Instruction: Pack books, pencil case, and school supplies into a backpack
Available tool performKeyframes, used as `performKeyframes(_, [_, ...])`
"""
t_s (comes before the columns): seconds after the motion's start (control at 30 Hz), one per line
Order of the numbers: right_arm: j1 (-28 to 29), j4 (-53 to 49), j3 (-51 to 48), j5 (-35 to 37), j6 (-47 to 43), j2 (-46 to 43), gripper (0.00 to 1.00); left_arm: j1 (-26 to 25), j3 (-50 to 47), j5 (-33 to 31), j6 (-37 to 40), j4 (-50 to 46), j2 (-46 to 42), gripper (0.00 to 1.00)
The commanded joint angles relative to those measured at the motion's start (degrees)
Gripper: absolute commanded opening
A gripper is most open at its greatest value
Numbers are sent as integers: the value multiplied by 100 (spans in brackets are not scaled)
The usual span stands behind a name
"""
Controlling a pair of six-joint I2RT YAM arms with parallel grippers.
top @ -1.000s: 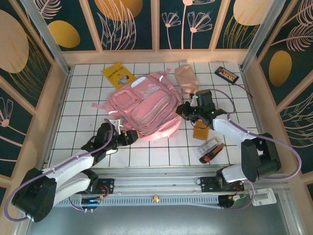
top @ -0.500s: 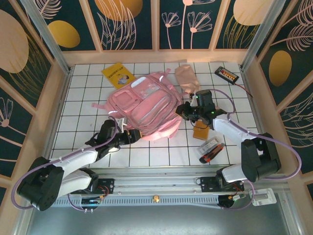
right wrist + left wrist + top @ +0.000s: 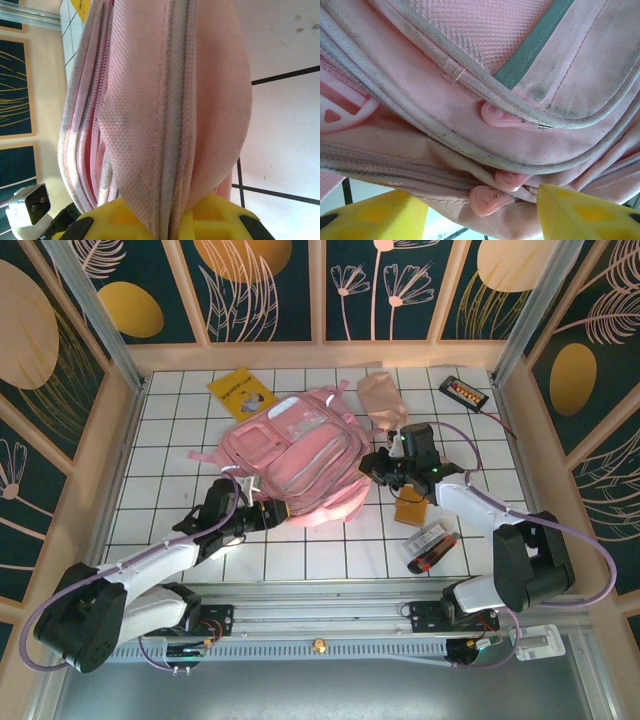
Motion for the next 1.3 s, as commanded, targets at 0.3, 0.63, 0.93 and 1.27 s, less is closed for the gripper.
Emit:
performKeyframes(0.3, [85,486,86,-181,78,39,0,38,530,114,183,-616,-347,59])
performKeyframes(0.63, [75,403,117,-190,11,23,0,50,546,-67,342,-787,-257,59])
performKeyframes(0.93, [75,374,159,-204,30,-43,0,57,439,-39,501,-211,488,59])
performKeyframes(1.27, [80,338,151,-159,53,-51,0,141,-41,311,292,306,489,56])
